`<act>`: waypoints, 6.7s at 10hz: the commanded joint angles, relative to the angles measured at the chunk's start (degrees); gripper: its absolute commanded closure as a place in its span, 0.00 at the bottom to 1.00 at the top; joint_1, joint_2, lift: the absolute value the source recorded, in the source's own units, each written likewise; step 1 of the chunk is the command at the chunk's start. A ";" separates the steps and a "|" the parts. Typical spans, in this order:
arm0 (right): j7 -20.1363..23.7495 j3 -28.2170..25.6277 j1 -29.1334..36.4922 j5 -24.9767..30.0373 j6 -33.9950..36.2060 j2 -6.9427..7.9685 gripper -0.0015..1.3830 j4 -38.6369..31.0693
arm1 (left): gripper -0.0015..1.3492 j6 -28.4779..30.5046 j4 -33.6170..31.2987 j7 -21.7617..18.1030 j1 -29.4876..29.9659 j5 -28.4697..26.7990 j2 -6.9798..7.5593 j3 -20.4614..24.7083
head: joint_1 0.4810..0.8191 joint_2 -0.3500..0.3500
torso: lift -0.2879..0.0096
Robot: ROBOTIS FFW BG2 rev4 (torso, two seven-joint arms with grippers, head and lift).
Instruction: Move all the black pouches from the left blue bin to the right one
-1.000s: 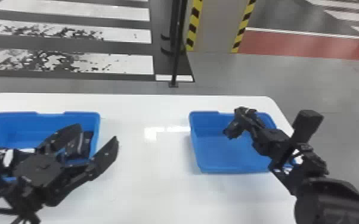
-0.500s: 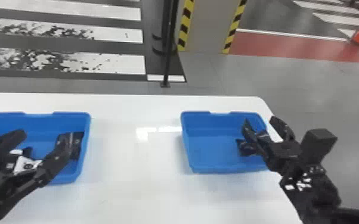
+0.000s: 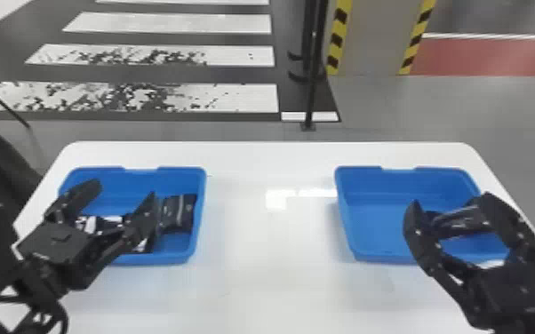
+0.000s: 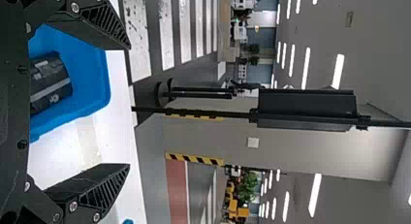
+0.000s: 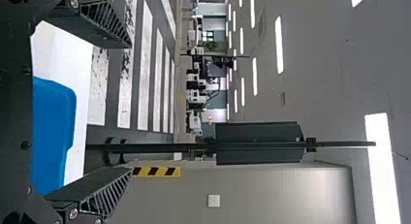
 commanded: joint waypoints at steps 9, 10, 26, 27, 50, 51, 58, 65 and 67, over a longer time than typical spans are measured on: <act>0.27 3.05 3.23 -2.92 0.05 0.05 0.09 -0.40 | 0.14 23.21 29.83 1.38 -27.51 -5.10 4.06 -7.38 | 0.63 0.60 | 0.50; 0.27 3.05 3.09 -3.14 0.05 0.05 0.09 -0.26 | 0.14 24.47 32.22 1.46 -29.34 -5.33 4.33 -8.52 | 0.63 0.59 | 0.50; 4.31 3.96 0.84 -8.86 1.74 -0.65 0.10 0.44 | 0.83 24.33 12.81 -1.88 -17.53 -0.08 5.82 -6.58 | 0.63 0.57 | 0.50; 5.72 4.76 -0.28 -11.03 2.73 -1.27 0.10 0.44 | 0.83 22.78 10.00 -2.67 -15.70 3.35 5.91 -7.83 | 0.63 0.56 | 0.50; 9.94 8.76 -28.12 -28.39 8.21 -7.51 0.92 26.04 | 0.12 16.60 1.84 -3.20 -7.82 17.29 5.65 -16.17 | 0.63 0.36 | 0.50; 9.23 6.13 -31.36 -26.34 7.65 -7.42 0.92 31.24 | 0.12 16.74 -0.27 -3.20 -6.14 16.26 5.12 -14.12 | 0.63 0.34 | 0.50; 7.39 -9.64 -28.83 -7.37 7.09 -4.70 0.05 35.32 | 0.12 18.99 -1.53 -2.84 -5.29 10.09 4.77 -6.35 | 0.63 0.14 | 0.50; 5.54 -2.21 -0.42 -0.17 1.32 -0.21 0.10 4.10 | 0.12 33.05 -0.83 -0.56 -9.79 -5.33 5.38 1.08 | 0.63 0.51 | 0.50; 5.54 -1.41 0.98 -0.86 1.32 0.14 0.10 3.96 | 0.12 36.99 1.56 0.23 -11.76 -7.50 5.29 2.34 | 0.63 0.63 | 0.50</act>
